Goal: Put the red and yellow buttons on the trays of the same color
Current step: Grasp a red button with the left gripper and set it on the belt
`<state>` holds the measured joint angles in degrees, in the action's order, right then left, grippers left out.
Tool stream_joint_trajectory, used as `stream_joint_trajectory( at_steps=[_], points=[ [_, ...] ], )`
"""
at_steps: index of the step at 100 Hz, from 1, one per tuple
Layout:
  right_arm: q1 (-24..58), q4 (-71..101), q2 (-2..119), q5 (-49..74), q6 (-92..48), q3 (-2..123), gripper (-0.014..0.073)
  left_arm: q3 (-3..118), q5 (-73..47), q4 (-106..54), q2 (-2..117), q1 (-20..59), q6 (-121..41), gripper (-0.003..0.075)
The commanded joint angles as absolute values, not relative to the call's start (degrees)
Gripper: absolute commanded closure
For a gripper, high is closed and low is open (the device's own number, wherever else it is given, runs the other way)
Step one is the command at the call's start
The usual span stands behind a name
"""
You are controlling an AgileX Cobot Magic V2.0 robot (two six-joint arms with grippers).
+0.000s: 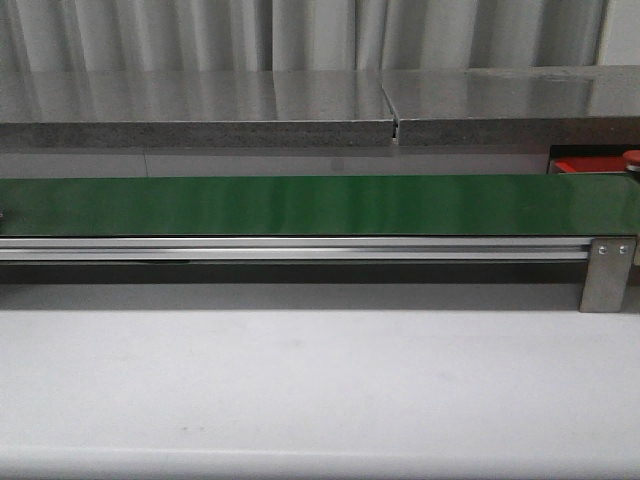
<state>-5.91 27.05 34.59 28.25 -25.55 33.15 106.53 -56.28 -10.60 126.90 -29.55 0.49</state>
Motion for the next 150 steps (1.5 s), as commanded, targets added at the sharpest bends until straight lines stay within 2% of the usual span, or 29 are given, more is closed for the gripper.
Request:
stream_joint_trajectory(
  at_steps=[1,23,30,47,57,103,150],
  points=[
    [-5.7,27.4,34.4,24.8,-25.7,34.6,0.0712,108.3,-52.4,-11.1,123.4,-29.8,1.2,0.0174],
    [-5.7,27.4,34.4,24.8,-25.7,34.6,0.0712,108.3,-50.1,-11.1,123.4,-29.8,1.2,0.0185],
    [-5.7,27.4,34.4,24.8,-25.7,34.6,0.0712,108.3,-50.0,-11.1,123.4,-29.8,1.2,0.0244],
    [-5.7,27.4,34.4,24.8,-25.7,34.6,0.0712,108.3,-49.7,-11.1,123.4,-29.8,1.2,0.0449],
    [-5.7,27.4,34.4,24.8,-25.7,34.6,0.0712,108.3,-49.6,-11.1,123.4,-29.8,1.2,0.0515],
    [-5.7,27.4,34.4,24.8,-25.7,34.6,0.0712,107.4,-50.4,-10.4,118.3,-29.8,1.2,0.0522],
    [-5.7,27.4,34.4,24.8,-25.7,34.6,0.0712,94.2,-47.6,-12.3,98.3,-29.5,0.0,0.0533]
  ],
)
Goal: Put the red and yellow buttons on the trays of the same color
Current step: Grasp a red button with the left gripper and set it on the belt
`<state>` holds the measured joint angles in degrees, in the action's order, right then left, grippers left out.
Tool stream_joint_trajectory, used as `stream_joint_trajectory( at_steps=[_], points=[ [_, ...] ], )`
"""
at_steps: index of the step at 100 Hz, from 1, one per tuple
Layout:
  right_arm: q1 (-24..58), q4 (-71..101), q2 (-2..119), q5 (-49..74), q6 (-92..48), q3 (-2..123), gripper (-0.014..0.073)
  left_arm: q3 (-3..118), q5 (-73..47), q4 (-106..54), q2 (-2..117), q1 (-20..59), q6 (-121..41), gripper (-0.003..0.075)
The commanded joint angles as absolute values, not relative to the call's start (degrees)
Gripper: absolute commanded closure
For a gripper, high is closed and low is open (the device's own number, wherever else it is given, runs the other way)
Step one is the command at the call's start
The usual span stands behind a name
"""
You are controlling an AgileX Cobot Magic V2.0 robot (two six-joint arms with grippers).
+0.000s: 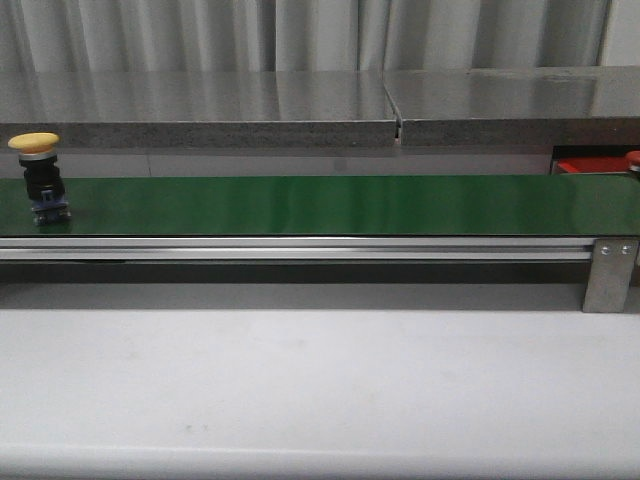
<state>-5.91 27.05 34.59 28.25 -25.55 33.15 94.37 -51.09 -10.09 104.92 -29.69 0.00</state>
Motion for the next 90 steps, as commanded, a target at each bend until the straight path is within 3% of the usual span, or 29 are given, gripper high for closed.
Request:
stream_joint_trajectory(
  at_steps=[1,23,64,90],
  points=[
    [-5.7,27.4,34.4,24.8,-25.7,34.6,0.0712,94.1,-47.6,-12.6,98.1,-29.5,0.0,0.0533],
    [-5.7,27.4,34.4,24.8,-25.7,34.6,0.0712,90.5,-47.3,-20.6,94.4,-28.9,-4.0,0.0533],
    [-5.7,27.4,34.4,24.8,-25.7,34.6,0.0712,87.3,-44.7,-19.4,97.1,-19.3,-5.5,0.0533],
    [-5.7,27.4,34.4,24.8,-25.7,34.6,0.0712,87.3,-45.7,-18.1,100.5,-17.5,-5.5,0.0529]
  ],
)
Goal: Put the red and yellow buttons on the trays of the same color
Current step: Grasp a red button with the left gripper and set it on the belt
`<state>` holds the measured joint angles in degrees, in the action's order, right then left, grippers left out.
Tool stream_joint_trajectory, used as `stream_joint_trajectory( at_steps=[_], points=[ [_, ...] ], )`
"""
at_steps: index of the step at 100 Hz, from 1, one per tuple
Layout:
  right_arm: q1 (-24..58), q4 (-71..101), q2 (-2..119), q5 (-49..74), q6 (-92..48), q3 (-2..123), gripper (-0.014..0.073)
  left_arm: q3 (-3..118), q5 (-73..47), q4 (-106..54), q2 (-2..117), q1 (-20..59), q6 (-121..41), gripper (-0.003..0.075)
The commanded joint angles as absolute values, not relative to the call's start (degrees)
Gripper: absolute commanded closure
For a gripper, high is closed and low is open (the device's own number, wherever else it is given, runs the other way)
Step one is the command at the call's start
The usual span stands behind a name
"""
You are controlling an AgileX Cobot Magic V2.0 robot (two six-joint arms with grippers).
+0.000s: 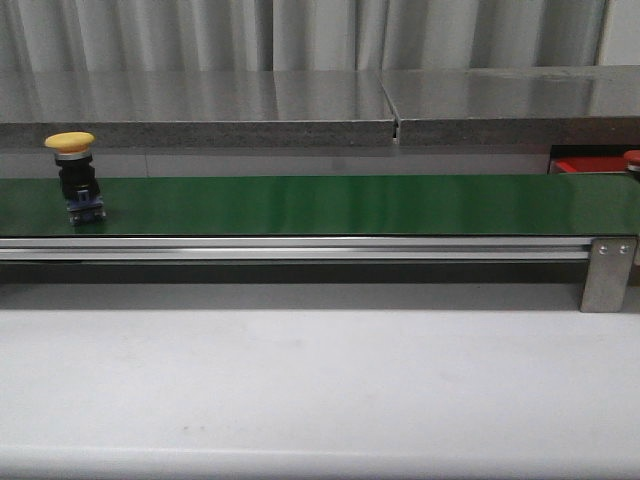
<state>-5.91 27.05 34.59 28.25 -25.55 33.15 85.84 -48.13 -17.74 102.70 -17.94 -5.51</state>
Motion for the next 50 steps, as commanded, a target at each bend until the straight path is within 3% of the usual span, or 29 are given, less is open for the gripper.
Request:
stream_joint_trajectory(
  at_steps=[1,9,22,29,50],
  points=[
    [-5.7,27.4,34.4,24.8,-25.7,34.6,0.0712,87.3,-45.7,-18.0,100.5,-17.5,-5.5,0.0526],
    [-5.7,27.4,34.4,24.8,-25.7,34.6,0.0712,87.4,-47.1,-17.2,101.2,-17.5,-6.6,0.0473],
    [-5.7,27.4,34.4,24.8,-25.7,34.6,0.0712,87.5,-48.8,-17.2,102.3,-17.5,-6.9,0.0265],
    [-5.7,27.4,34.4,24.8,-25.7,34.6,0.0712,87.5,-49.0,-17.7,102.5,-17.5,-6.9,0.0191],
    [-5.7,27.4,34.4,24.8,-25.7,34.6,0.0712,88.1,-48.7,-19.8,101.6,-17.5,-6.9,0.0176]
  ],
)
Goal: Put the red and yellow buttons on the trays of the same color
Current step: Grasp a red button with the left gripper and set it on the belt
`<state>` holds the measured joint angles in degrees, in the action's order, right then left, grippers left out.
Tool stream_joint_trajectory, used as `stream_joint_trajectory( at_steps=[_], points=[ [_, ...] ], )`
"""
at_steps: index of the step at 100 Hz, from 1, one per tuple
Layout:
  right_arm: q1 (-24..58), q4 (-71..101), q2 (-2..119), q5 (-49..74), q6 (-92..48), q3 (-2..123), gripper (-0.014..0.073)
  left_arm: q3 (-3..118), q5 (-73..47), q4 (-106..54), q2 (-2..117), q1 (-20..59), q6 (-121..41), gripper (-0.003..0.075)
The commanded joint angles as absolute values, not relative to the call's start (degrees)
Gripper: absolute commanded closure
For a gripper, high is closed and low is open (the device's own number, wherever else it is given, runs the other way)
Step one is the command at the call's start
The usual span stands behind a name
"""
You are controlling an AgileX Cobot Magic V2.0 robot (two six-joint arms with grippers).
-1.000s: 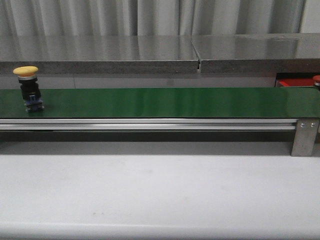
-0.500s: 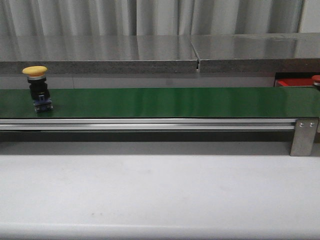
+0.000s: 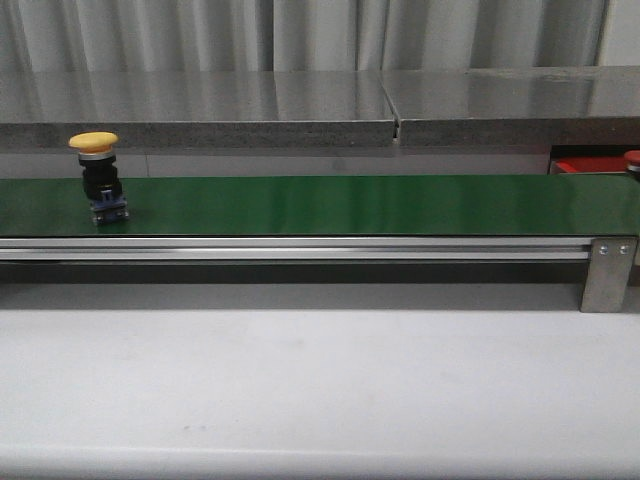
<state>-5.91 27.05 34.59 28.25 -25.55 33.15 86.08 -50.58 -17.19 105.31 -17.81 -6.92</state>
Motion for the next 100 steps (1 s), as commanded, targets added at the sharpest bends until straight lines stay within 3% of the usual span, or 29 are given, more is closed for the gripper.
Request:
stream_joint_trajectory(
  at_steps=[1,20,29,36,53,100],
  points=[
    [-5.7,27.4,34.4,24.8,-25.7,34.6,0.0712,88.1,-48.7,-19.8,101.4,-17.5,-6.9,0.0176],
    [-5.7,27.4,34.4,24.8,-25.7,34.6,0.0712,88.1,-48.4,-20.1,97.5,-16.5,-9.5,0.0178],
    [-5.7,27.4,34.4,24.8,-25.7,34.6,0.0712,88.1,-48.3,-20.2,95.1,-15.1,-9.8,0.0237],
    [-5.7,27.4,34.4,24.8,-25.7,34.6,0.0712,87.9,-48.2,-20.2,93.1,-13.7,-9.9,0.0353],
    [-5.7,27.4,34.4,24.8,-25.7,34.6,0.0712,86.1,-46.8,-17.6,88.1,-8.5,-9.9,0.0741],
    [-5.7,27.9,34.4,24.8,-25.7,34.6,0.0712,77.3,-43.8,-16.1,73.7,3.7,-9.9,0.0741]
  ],
)
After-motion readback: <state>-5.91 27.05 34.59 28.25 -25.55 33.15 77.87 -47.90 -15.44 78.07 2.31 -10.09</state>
